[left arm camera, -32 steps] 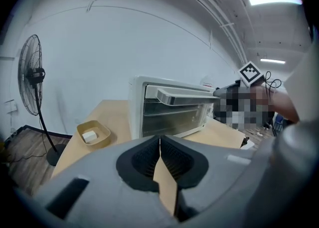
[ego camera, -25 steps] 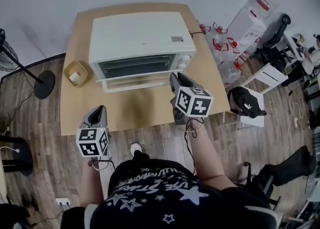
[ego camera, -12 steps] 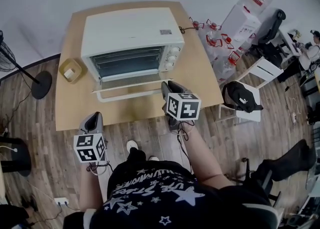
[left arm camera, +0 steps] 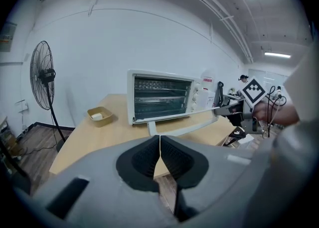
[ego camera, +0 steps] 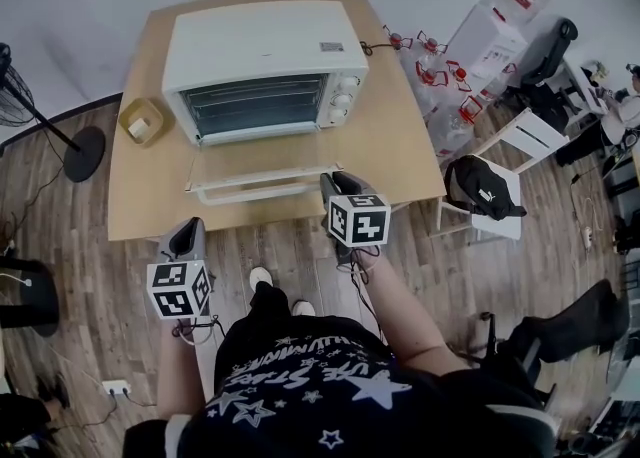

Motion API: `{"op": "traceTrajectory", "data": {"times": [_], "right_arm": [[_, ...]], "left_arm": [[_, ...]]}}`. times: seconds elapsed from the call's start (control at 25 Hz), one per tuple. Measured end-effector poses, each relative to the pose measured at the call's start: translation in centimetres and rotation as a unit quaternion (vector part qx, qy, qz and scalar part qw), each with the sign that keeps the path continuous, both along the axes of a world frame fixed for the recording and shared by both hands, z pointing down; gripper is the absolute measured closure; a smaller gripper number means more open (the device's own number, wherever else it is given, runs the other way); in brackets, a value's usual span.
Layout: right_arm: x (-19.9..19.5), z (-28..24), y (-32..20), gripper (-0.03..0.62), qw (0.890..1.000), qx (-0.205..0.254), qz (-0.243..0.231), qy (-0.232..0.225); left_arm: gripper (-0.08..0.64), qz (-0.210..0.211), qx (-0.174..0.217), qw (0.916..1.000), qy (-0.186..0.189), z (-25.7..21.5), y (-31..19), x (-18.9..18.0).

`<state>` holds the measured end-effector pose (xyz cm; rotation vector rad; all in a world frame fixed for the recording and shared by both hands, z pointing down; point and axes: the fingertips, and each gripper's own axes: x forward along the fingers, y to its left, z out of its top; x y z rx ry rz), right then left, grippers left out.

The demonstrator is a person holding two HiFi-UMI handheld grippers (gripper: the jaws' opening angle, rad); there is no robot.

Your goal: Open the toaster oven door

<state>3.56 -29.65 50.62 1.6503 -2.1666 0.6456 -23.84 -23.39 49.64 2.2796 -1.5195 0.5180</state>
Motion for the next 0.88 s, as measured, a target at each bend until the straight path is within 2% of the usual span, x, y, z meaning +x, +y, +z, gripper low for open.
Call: {"op": "traceTrajectory", "data": {"times": [0.4, 0.88], "right_arm": [[0.2, 4.1, 2.2, 0.526, 0.999, -0.037, -0.007, 0.006], [0.3, 7.3, 3.2, 0.526, 0.998, -0.056, -0.006, 0.005]], "left_arm": [[0.538, -0.003, -0.011, 0.9999, -0.003, 0.9, 2.3, 0.8], [0.538, -0.010, -0.026, 0.9996, 0.000, 2.4, 3.0, 0.3]]}}
